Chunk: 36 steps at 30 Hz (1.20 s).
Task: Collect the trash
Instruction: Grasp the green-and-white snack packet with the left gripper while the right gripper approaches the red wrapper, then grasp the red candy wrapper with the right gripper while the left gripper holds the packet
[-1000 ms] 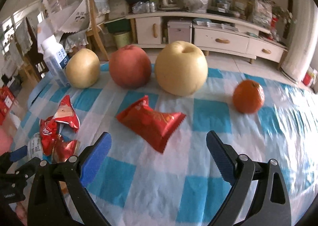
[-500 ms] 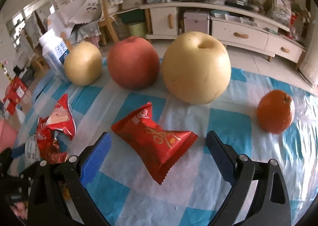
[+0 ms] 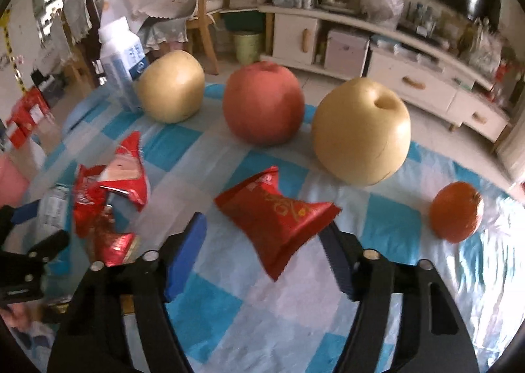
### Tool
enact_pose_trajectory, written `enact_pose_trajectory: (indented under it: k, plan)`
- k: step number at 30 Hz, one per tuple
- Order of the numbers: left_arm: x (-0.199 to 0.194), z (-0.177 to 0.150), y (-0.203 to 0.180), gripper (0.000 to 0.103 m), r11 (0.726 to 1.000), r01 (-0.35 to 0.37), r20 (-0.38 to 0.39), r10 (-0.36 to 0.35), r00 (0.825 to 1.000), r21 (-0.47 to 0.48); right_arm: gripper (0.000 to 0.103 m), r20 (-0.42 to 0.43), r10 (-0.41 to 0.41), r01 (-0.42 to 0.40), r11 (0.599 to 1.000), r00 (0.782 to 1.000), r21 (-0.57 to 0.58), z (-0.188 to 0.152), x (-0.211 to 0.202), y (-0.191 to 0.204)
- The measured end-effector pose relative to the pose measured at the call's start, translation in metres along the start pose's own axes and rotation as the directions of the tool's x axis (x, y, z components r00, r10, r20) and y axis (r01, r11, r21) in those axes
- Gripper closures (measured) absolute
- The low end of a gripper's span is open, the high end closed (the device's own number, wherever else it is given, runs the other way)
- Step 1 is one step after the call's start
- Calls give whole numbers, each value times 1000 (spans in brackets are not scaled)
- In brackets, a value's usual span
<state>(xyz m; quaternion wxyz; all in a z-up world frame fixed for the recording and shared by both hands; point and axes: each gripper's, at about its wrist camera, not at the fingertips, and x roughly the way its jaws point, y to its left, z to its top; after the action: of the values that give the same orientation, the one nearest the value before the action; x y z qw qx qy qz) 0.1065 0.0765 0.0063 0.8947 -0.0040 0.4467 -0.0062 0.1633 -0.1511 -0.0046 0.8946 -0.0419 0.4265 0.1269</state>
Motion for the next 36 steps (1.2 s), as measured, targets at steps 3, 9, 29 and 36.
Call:
enact_pose_trajectory:
  k: [3,9,29,36]
  plan:
    - [3,-1,-5,12,1000,-1,-4,1,1000,17,27,-30,-3,3,1000,1000,1,-5,12,-2]
    - [1,0,-6,41,1000,-10,21,10,1000,21,71,-12,13,-13,1000,1000,-28,-4,10,4]
    - [-7,-3,12,62,995,103,28,-103,994,-11,99,65,28,-28,1000,997,-3,-9,-13,5]
    - [-14,-3,19,63,991,133,34,-132,991,-29,99,65,21,-20,1000,998,-10,-9,-30,10]
